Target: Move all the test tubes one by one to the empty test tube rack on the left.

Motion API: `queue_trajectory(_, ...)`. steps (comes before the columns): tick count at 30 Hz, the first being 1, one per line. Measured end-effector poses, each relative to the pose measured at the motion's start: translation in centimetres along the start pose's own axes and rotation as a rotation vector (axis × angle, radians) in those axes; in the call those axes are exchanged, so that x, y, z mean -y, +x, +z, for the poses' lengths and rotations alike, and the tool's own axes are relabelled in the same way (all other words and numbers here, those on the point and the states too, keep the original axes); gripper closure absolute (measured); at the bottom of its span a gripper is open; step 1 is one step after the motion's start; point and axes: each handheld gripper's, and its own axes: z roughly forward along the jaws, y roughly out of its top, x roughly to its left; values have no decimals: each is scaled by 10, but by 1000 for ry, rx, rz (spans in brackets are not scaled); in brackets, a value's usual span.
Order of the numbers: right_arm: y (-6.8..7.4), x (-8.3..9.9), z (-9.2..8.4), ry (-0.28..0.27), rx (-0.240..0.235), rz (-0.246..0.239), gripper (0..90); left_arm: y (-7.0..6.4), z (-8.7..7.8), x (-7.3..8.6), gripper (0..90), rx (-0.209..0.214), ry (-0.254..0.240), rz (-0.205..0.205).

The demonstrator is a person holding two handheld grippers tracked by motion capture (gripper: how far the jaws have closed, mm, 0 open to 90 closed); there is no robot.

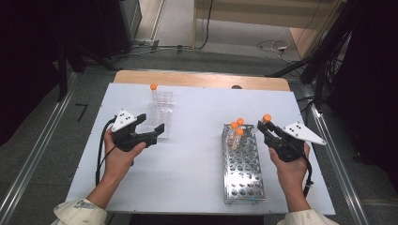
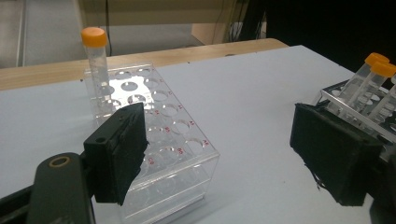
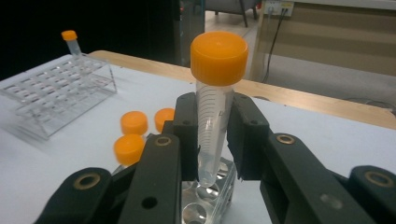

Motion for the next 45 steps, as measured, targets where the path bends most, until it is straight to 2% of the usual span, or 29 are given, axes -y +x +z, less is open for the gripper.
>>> queue_trajectory(3, 2, 0, -8, 2, -26, 11, 722, 0, 0, 0, 196, 3, 3, -1)
queue_trajectory(10, 14, 0, -19, 7, -79, 1, 722, -2, 1, 0, 196, 12, 2, -1)
queue_trajectory(26, 41, -2, -21, 16, -176, -22, 722, -6, -1, -1, 204, 29, -12, 6)
queue_trajectory(34, 57, -4, -15, 24, -228, -52, 723, -10, -2, -3, 204, 46, -21, 12)
queue_trajectory(45, 82, -2, 8, 66, -300, -86, 723, -18, -1, -5, 202, 76, -26, 24)
